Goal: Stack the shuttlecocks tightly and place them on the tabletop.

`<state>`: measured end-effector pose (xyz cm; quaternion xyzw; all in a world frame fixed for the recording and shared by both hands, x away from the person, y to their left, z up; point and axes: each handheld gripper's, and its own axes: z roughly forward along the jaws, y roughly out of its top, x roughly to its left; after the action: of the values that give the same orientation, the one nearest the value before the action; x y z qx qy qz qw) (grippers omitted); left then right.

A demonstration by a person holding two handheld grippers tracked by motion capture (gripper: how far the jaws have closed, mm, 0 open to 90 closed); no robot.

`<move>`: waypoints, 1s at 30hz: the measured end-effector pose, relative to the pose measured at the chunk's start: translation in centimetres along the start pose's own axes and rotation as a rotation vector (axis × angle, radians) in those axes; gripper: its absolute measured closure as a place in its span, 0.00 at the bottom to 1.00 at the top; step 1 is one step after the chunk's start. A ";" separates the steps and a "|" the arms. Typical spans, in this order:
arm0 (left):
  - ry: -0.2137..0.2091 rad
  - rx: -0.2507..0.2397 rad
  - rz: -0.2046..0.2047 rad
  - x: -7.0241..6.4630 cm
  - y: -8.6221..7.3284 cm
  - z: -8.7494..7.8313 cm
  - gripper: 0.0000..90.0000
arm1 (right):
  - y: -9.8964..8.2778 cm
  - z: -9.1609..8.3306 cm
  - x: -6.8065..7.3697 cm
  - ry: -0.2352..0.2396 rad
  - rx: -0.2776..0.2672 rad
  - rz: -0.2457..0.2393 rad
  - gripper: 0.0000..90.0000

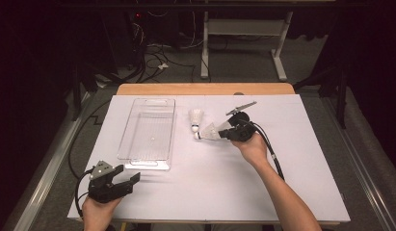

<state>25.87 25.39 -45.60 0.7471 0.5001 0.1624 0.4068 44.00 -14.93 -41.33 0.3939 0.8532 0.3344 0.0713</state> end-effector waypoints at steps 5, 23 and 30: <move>0.000 -0.001 0.000 0.0 0.0 0.0 0.32 | 0.1 0.2 0.1 0.004 0.003 -0.001 1.00; -0.002 0.000 0.002 0.0 0.0 0.0 0.32 | 0.0 0.8 0.8 0.036 -0.003 0.002 1.00; -0.002 -0.001 0.003 0.0 0.0 0.0 0.32 | -0.1 1.0 0.9 0.046 -0.014 0.001 1.00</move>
<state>25.87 25.35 -45.60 0.7476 0.4987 0.1625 0.4074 43.72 -13.78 -42.00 0.3862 0.8521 0.3492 0.0541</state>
